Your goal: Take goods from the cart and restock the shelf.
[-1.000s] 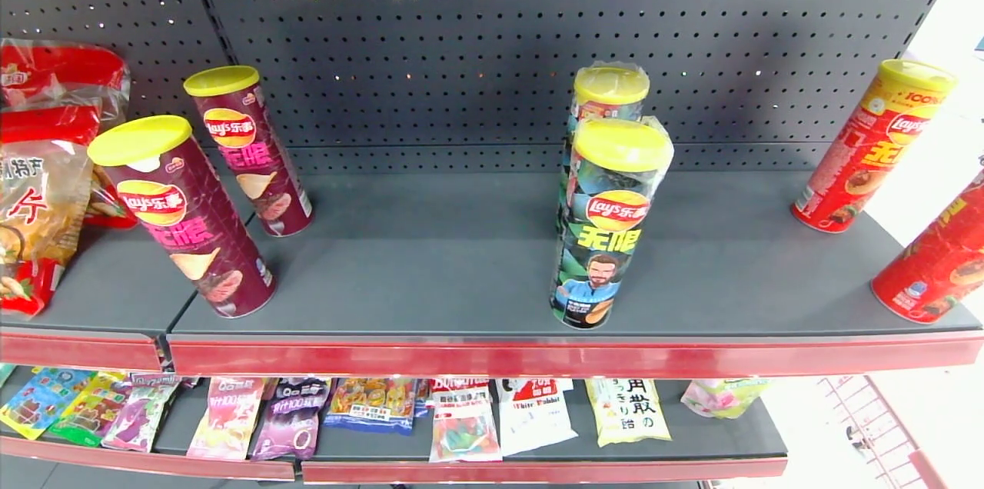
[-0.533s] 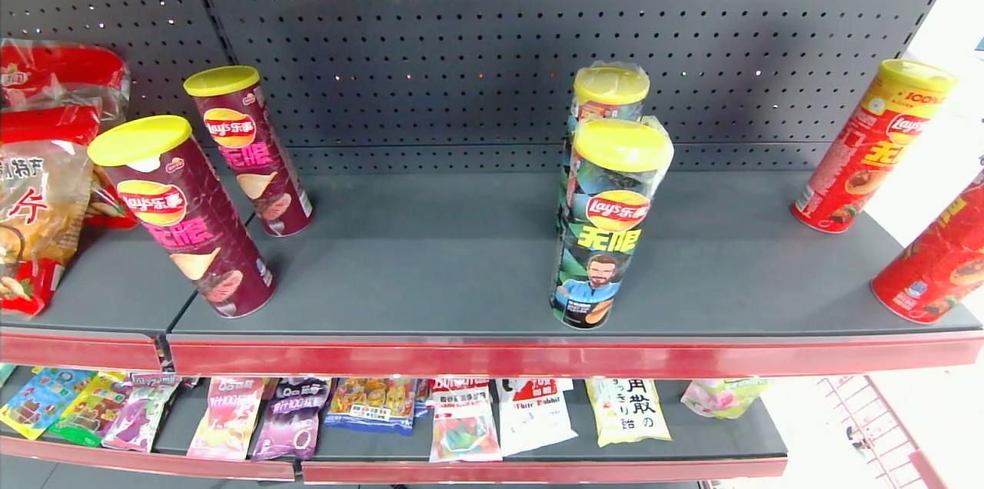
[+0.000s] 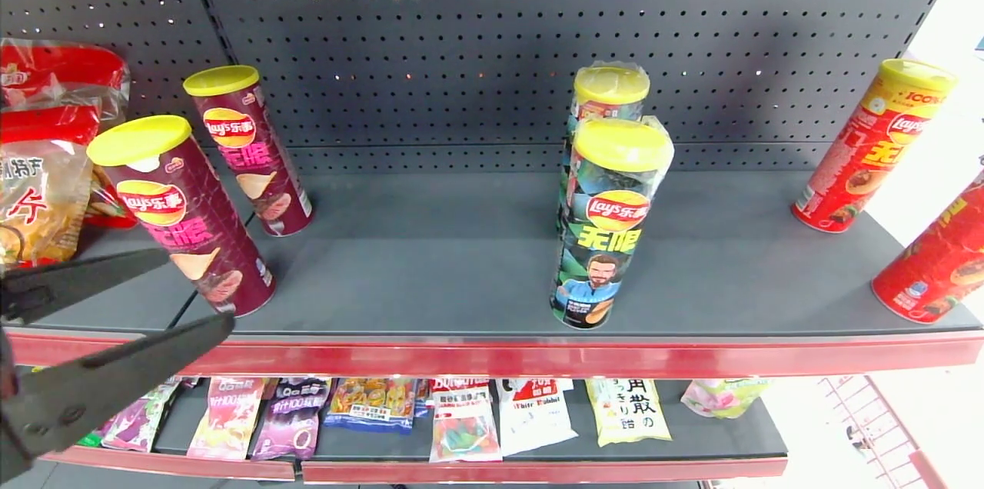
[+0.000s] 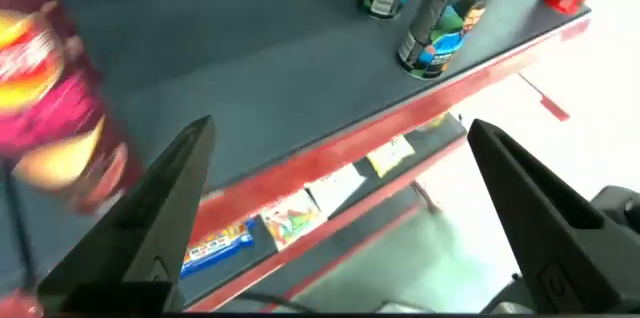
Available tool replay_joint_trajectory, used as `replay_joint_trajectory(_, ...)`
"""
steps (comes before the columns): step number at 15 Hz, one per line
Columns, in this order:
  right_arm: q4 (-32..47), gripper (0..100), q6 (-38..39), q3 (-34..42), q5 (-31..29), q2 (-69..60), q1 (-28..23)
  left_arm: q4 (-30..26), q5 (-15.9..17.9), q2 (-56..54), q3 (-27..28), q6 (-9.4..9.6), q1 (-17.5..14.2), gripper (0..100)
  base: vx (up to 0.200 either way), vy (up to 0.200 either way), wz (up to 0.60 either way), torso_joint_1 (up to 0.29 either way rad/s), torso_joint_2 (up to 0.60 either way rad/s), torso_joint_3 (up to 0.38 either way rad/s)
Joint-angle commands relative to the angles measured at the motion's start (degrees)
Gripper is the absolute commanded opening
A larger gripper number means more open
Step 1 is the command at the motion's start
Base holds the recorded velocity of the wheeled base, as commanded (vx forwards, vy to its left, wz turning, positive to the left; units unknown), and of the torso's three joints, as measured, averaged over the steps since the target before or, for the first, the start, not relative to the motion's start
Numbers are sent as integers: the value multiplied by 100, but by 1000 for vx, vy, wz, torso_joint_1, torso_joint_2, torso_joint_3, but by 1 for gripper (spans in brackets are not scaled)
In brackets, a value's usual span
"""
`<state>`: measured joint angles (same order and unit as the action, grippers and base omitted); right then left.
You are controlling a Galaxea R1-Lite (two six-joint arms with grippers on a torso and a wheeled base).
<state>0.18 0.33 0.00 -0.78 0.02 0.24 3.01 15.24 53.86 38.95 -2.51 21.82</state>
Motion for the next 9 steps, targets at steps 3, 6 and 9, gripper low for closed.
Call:
replay_joint_trajectory(3, -1, 100, 2, 0, -10, -2, 2, -11, 93, 2226, 816, 954, 191, 100, 0, 0, 0, 0, 0, 0)
replay_joint_trajectory(6, -1, 100, 2, 0, -27, -2, 2, -11, 93, 2603, 886, 1227, 437, 100, 0, 0, 0, 0, 0, 0)
replay_joint_trajectory(9, -1, 100, 2, 0, -27, -2, 2, -11, 85, 3148, 1132, 1279, 718, 100, 0, 0, 0, 0, 0, 0)
